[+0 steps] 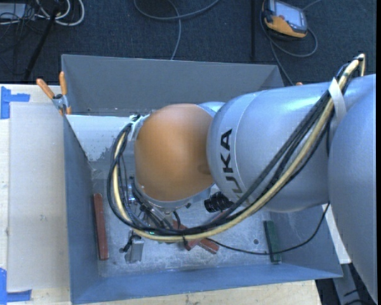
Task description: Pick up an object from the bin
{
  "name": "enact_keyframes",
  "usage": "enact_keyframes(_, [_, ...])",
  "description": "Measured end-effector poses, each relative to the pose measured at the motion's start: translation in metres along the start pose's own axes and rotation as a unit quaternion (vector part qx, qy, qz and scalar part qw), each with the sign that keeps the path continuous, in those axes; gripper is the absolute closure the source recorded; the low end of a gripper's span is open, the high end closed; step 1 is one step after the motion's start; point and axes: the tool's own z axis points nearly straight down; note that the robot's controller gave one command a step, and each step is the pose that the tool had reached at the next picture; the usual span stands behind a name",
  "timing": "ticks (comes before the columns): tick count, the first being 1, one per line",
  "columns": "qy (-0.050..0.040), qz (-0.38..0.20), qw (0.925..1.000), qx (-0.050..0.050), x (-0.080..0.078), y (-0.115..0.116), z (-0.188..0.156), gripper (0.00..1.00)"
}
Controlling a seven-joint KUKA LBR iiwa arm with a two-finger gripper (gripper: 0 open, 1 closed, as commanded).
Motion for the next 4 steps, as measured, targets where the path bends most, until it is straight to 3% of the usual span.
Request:
enact_keyframes(1, [-0.0002,-0.038,0.9993,0.001,-0.012,-0.061,0.133,0.00])
enact_keyframes(2, [-0.0048,-0.048,0.9988,0.001,-0.035,-0.126,0.128,0.00])
enact_keyframes(3, [-0.0030,-0.030,0.9995,0.001,-0.010,-0.206,0.129,0.00])
enact_keyframes(4, [-0.0062,-0.084,0.9964,0.001,-0.010,-0.291,0.128,0.00])
